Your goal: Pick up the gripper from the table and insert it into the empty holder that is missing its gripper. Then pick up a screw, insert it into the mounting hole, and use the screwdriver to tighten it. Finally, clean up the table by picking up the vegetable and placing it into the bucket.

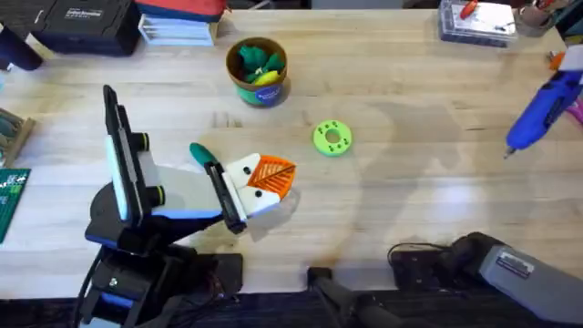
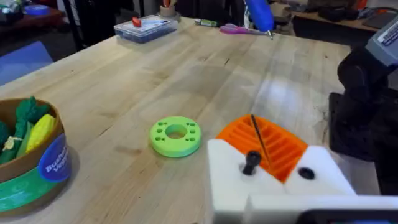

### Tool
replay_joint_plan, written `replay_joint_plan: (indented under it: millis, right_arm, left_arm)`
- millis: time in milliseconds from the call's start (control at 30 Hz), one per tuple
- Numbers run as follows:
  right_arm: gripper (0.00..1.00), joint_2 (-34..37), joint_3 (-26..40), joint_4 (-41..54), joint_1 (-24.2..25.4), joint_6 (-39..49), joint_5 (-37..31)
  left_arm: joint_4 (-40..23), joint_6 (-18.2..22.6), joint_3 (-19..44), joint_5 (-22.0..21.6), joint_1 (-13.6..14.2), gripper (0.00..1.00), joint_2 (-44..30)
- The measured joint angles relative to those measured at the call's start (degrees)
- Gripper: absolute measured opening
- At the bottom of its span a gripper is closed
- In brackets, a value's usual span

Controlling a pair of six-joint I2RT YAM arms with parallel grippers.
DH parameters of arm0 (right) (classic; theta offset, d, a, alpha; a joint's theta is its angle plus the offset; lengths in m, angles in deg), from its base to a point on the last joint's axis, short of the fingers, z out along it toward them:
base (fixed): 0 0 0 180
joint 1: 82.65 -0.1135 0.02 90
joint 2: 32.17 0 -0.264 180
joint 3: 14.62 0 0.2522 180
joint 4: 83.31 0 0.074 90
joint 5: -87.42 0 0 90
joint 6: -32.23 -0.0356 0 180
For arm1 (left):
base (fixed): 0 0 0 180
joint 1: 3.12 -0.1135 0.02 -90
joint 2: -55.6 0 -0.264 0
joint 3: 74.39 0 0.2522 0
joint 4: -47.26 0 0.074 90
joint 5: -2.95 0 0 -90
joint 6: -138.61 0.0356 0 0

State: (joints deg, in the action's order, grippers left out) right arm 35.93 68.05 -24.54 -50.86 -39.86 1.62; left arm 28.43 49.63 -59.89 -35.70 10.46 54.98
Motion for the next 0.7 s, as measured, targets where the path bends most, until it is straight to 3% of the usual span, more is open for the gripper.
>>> replay_joint_plan:
  millis: [267, 533, 700]
  right_arm:
    - [0.030, -6.83, -6.54, -6.63, -9.65, -8.01, 4.32]
    - [0.030, -17.99, -19.58, -24.36, -27.37, -17.24, 5.05]
    - [0.030, -21.12, -24.63, -35.29, -40.41, -20.76, 5.39]
  left_arm:
    - [0.00, 0.00, 0.00, 0.00, 0.00, 0.006, 0.00]
    - [0.00, -0.01, 0.00, -0.01, 0.00, 0.006, -0.01]
    - [0.00, 0.00, 0.00, -0.04, 0.00, 0.006, 0.00]
